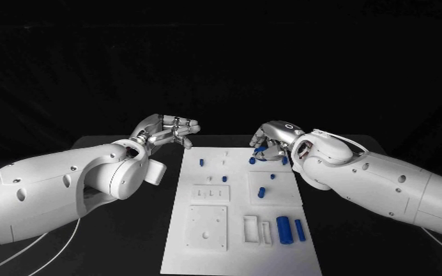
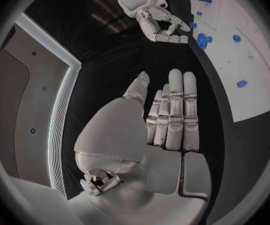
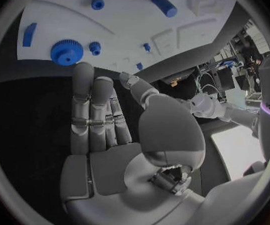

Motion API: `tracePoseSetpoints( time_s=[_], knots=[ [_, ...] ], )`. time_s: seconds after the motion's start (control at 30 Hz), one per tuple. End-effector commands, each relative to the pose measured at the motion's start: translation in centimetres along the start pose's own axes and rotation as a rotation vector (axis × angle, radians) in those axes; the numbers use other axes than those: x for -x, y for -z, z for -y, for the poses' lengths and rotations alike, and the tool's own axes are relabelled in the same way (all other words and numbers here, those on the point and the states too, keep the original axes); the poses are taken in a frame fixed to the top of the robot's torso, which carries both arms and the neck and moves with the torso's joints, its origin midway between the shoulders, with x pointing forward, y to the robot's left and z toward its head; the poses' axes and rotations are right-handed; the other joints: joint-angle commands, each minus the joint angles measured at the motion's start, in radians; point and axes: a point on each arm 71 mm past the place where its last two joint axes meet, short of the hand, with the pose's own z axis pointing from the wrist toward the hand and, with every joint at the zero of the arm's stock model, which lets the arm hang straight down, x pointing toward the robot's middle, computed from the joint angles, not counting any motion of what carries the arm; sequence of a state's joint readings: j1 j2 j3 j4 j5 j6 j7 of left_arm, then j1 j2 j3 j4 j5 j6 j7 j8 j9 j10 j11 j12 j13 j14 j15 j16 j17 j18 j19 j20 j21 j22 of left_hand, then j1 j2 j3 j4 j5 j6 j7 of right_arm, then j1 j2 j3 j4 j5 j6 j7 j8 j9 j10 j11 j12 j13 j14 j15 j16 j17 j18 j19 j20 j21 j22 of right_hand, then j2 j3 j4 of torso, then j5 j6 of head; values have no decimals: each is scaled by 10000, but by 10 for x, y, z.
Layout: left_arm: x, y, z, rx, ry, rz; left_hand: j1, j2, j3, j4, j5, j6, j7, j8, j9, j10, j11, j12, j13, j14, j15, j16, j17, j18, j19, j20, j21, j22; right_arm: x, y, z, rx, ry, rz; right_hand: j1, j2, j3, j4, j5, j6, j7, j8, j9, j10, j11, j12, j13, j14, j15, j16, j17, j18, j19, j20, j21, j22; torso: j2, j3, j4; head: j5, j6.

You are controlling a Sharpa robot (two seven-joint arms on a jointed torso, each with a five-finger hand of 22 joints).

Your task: Assemble the parts on the task board

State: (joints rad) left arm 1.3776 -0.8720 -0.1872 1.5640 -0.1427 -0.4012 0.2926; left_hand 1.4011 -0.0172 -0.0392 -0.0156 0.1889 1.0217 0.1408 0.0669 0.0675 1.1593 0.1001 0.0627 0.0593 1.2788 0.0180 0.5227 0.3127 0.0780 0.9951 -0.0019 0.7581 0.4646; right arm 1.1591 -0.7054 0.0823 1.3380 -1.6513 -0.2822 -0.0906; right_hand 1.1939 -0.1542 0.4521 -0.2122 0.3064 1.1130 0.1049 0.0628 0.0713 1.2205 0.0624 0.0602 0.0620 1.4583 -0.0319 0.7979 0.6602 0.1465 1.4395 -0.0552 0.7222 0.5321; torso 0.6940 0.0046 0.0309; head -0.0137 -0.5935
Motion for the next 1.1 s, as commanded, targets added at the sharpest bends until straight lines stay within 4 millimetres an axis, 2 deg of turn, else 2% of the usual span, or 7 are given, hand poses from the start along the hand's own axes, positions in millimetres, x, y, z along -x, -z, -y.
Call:
tracePoseSetpoints(
  time_s=[0.03,0.37,0.9,1.1],
  knots=[
    [-4,0,4,-194,-98,-314,-89,-24,-23,-36,-38,-56,-3,-42,-1,-54,-10,-30,12,-5,15,57,-14,132,8,34,15,8,-1,-2,-1,-190,1140,33,-4,-119,114,8,-71,77,-20,3,7,99,-22,-12,8,-65,-25,58,-40,55,-47,-24,163,285,153,7,35,-30,11],
    [-5,-1,5,-215,-100,-354,-120,-20,-46,-48,-56,-78,4,-44,-1,-81,-2,-30,13,-17,22,70,-37,142,-12,43,63,46,-7,-4,1,-370,1544,7,56,-266,453,128,-313,158,-32,5,10,219,-52,-11,11,-91,-26,230,-209,-13,-78,-29,694,1678,297,24,63,-40,0],
    [-7,-1,5,-194,-85,-424,-163,-1,-69,-59,-74,-85,6,-42,1,-103,3,-29,14,-25,29,89,-75,166,-20,52,145,105,-17,-6,-1,-502,1780,-133,69,-306,580,159,-451,191,-53,8,11,164,-41,-18,7,-119,-9,348,-333,-42,40,-11,303,2694,522,25,108,-80,70],
    [-7,-1,5,-179,-76,-454,-173,0,-76,-57,-91,-95,8,-43,0,-115,6,-29,14,-19,31,99,-81,170,-24,55,157,114,-19,-7,0,-641,1880,-200,86,-299,712,148,-557,226,-52,7,9,253,-64,-16,11,-121,-20,369,-339,-104,114,-23,571,3271,610,16,139,-107,93]
  ],
)
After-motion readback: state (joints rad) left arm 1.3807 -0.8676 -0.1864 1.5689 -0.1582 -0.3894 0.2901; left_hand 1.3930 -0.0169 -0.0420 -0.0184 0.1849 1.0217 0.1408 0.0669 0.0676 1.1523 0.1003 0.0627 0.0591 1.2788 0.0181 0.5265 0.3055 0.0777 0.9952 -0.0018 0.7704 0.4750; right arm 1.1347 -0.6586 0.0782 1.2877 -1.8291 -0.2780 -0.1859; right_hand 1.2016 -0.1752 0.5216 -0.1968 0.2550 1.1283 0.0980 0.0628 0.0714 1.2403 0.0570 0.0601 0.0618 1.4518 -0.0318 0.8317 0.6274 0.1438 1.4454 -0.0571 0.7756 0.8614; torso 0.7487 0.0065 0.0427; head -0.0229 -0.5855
